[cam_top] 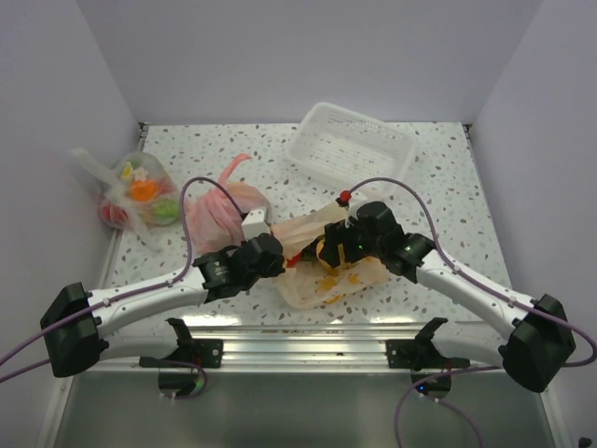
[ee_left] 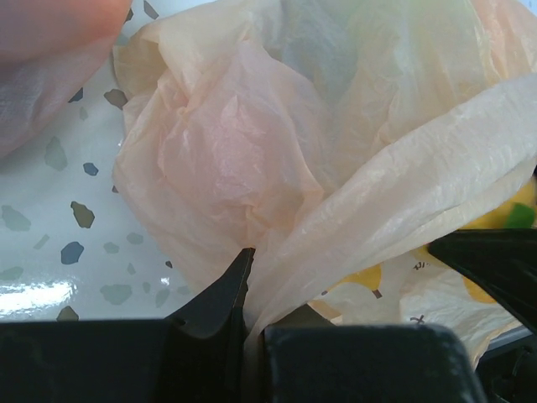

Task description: Untie the knot of the plastic bag and take out the fruit

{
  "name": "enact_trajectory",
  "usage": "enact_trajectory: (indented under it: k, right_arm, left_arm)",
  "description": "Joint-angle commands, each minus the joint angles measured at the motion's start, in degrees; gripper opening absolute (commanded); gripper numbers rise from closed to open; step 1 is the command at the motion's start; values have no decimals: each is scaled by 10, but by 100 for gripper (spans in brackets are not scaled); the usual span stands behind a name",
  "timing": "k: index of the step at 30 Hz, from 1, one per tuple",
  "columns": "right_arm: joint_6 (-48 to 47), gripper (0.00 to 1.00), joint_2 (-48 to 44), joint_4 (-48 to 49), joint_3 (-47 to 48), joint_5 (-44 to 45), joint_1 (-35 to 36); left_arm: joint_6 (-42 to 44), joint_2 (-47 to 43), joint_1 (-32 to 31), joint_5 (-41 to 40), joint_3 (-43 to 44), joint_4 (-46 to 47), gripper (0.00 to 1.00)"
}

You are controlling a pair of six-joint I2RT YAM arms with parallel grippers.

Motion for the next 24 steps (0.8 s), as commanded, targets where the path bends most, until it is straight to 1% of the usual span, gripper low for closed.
enact_trajectory:
  k: [1, 4, 7, 12, 14, 16, 17, 18, 19, 21, 22, 23, 24]
  right_arm:
    - [11, 53, 39, 49, -33, 14, 0]
    - [25, 53, 46, 70, -37, -17, 0]
    - [19, 53, 25, 56, -19, -36, 0]
    - [-14, 53, -32, -31, 66, -77, 1]
    - [-31, 53, -46, -64, 110, -72, 1]
    - [-45, 53, -49, -81, 140, -54, -1]
    - [-52, 53, -48, -92, 184, -27, -1]
    - [-55, 53, -40, -97, 197, -9, -3]
    - [-66, 53, -35, -98, 208, 41, -3]
    - [-74, 53, -4, -99, 238, 105, -10]
    - [-83, 53, 9, -99, 248, 161, -14]
    - [-89, 53, 26, -90, 263, 174, -21]
    - [-94, 53, 39, -82, 269, 178, -47]
  left_arm:
    - [-4, -10, -3, -7, -11, 10, 8]
    - [-7, -7, -3, -5, -19, 16, 8]
    - [-8, -5, -3, -5, -21, 17, 8]
    - [-4, 0, -3, -5, -13, 19, 8]
    - [0, 4, -3, -9, -7, 13, 8]
    - [1, 2, -3, -12, -4, 10, 8]
    - [2, 2, -3, -15, -4, 7, 8]
    - [3, 1, -3, -15, -4, 7, 8]
    - [4, 0, -3, -16, -4, 5, 8]
    - [5, -2, -3, -18, -5, 3, 8]
    - [5, -3, -3, -18, -6, 2, 8]
    - [6, -3, -3, -15, -8, 5, 8]
    - [5, -5, -3, -15, -10, 5, 8]
